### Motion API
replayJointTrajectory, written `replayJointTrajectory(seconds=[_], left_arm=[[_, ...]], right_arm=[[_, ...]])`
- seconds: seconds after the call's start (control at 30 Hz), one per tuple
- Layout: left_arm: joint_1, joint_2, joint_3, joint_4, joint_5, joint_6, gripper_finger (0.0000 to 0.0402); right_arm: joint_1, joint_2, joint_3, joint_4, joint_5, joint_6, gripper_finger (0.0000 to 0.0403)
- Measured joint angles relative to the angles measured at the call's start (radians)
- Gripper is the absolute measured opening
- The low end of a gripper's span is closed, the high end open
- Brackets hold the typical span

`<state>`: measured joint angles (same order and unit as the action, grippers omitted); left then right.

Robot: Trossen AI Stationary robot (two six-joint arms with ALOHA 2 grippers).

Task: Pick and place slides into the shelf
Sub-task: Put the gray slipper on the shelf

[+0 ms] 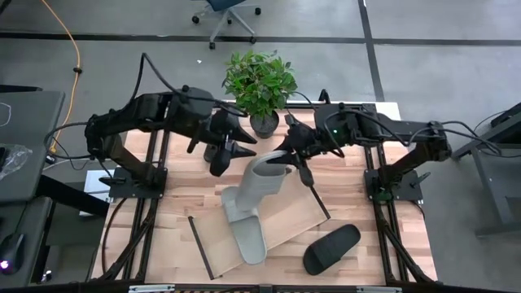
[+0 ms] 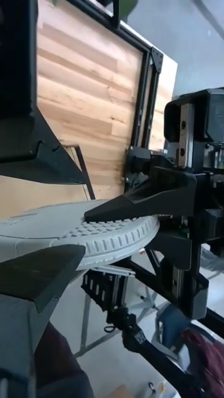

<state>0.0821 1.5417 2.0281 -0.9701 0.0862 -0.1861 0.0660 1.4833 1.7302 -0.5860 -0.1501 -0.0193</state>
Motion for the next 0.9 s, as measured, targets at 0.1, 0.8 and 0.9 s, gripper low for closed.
replayJointTrajectory(seconds=[0.1, 0.8, 0.9], left_arm=[[0.029, 0.001, 0.0, -0.015, 0.025, 0.026, 0.0156], [0.149, 0.025, 0.0, -0.139, 0.099, 0.213, 0.0156], [0.153, 0.039, 0.0, -0.149, 0.114, 0.226, 0.0157]], right_arm=[[-0.018, 0.012, 0.0, -0.001, 0.003, 0.0, 0.0015], [-0.108, 0.086, 0.0, 0.066, 0.068, -0.06, 0.0015], [-0.108, 0.101, 0.0, 0.07, 0.063, -0.069, 0.0015]])
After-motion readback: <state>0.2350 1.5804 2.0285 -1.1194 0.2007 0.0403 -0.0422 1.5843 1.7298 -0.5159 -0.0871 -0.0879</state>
